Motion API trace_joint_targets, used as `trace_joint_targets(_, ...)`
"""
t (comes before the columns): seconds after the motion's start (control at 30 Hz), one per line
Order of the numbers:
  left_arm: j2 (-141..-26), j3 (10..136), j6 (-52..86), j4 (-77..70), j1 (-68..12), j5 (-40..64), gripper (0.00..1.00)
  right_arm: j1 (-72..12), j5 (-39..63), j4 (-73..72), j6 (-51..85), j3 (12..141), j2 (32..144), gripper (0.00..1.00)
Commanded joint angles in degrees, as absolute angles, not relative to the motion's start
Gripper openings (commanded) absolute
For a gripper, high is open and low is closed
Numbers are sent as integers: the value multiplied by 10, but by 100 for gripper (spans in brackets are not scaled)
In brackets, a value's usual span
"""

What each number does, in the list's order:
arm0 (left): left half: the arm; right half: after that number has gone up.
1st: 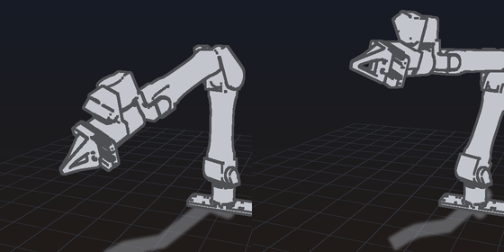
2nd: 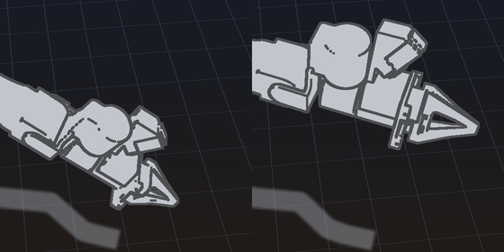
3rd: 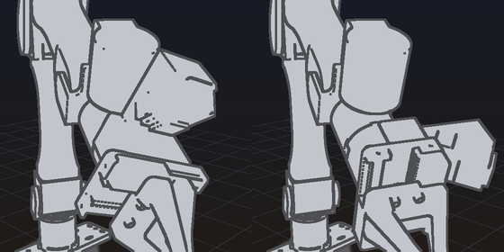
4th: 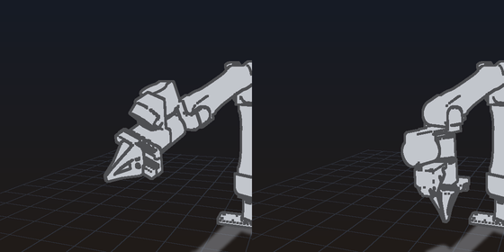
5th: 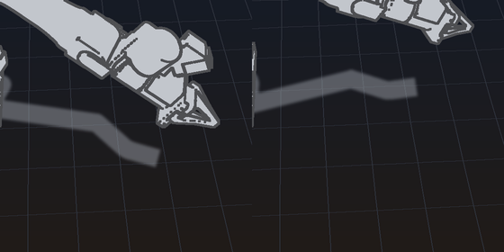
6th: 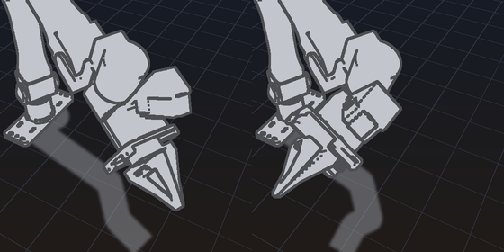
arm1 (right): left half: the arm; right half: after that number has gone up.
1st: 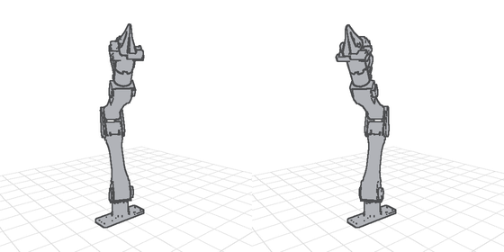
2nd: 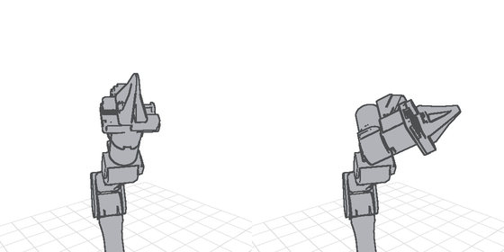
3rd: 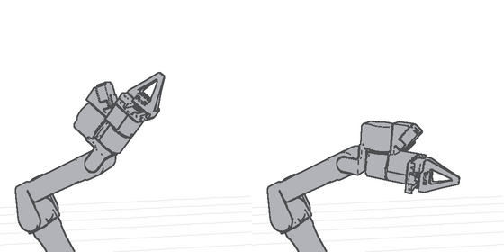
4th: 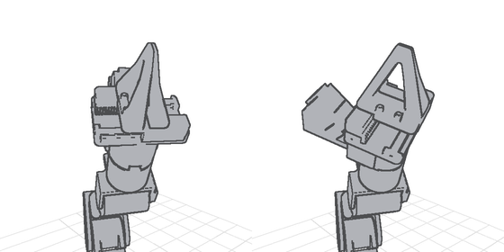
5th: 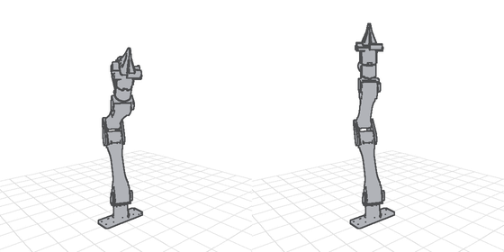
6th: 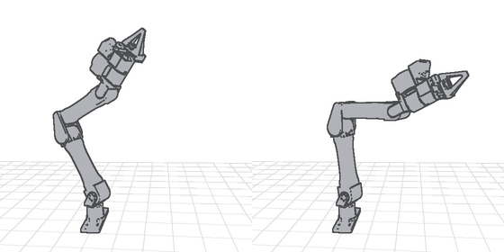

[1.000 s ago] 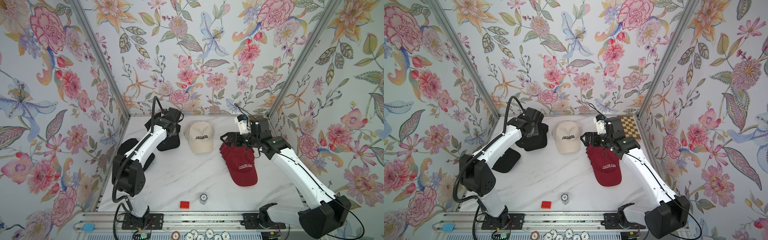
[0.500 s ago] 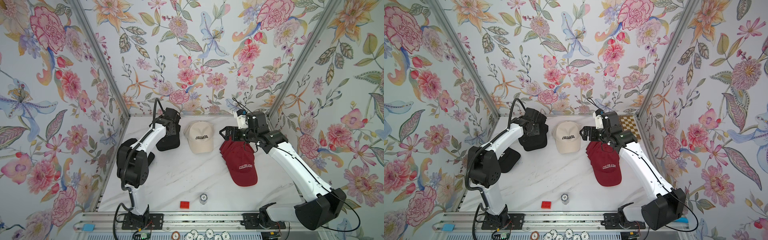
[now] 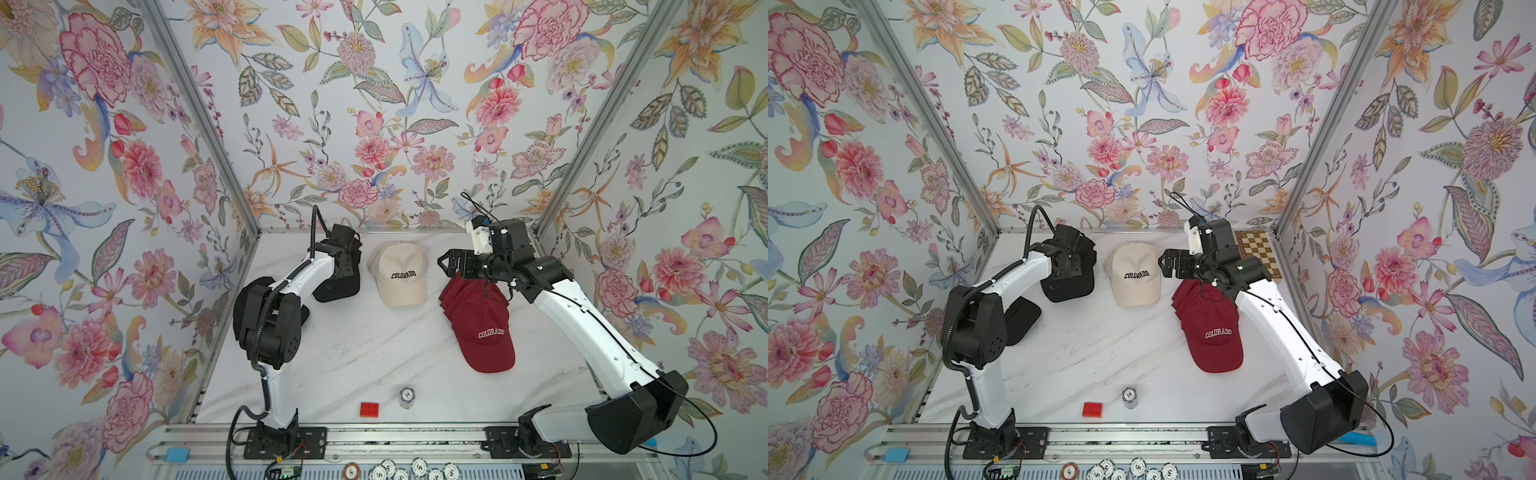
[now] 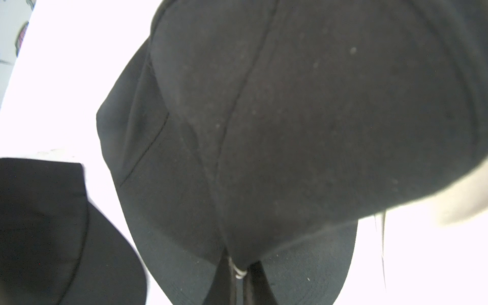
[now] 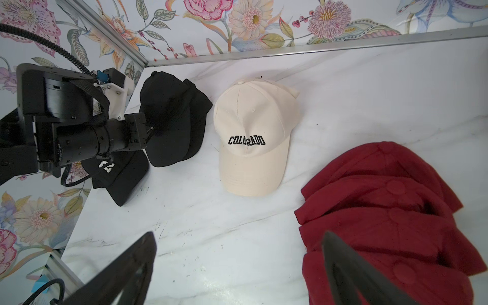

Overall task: Stack the baseball caps by color
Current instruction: Place the baseball cap on the baseball cap.

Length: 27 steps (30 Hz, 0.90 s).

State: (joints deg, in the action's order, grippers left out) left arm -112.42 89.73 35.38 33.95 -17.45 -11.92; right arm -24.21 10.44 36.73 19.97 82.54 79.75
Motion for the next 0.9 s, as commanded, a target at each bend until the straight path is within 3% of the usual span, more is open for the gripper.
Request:
trace_joint_targets(0.0, -1141, 892, 369, 323, -168, -112, 0, -246, 93, 381, 200, 848, 809, 99)
trace_joint_targets(0.87, -1185, 877, 413, 317, -161, -108, 0, -232, 106, 407, 180, 877, 840, 99)
